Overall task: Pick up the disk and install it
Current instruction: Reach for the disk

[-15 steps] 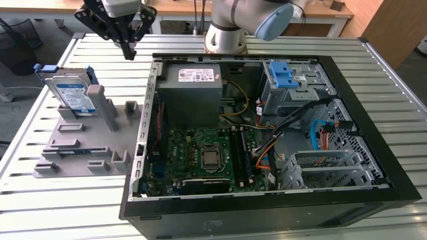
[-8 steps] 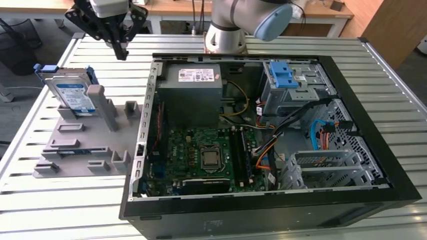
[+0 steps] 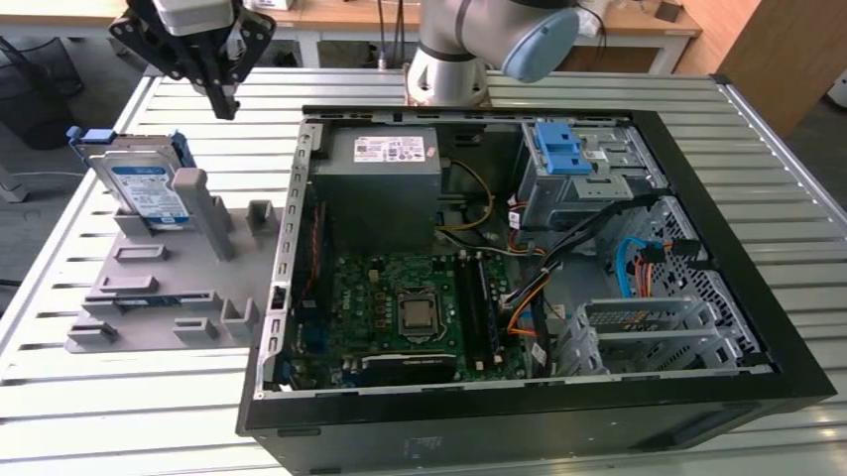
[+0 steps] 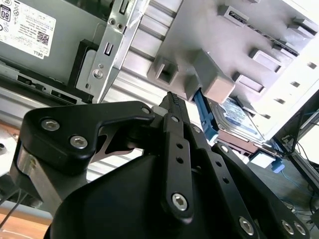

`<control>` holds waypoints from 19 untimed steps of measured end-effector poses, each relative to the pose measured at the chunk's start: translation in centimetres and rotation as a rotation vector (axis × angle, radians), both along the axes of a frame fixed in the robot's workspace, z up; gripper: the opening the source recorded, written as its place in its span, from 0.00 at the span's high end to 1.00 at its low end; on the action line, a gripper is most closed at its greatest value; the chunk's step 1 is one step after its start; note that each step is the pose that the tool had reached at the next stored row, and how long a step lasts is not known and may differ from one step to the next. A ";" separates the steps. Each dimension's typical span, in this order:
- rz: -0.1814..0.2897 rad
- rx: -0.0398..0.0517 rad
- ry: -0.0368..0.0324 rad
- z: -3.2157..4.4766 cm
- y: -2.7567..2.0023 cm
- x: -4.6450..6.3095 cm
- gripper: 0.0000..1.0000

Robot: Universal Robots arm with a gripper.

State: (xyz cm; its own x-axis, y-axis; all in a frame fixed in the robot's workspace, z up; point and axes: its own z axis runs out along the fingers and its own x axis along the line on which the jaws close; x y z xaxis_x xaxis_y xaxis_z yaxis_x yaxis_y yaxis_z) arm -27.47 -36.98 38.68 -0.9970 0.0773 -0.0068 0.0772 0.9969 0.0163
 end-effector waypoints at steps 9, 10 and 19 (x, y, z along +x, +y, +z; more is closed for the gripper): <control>0.000 0.0000 0.0057 -0.24 0.92 -1.6 0.89; 0.000 0.0000 0.0062 -0.28 1.04 -1.8 0.89; 0.000 -0.0001 0.0080 -0.80 1.89 -4.5 0.89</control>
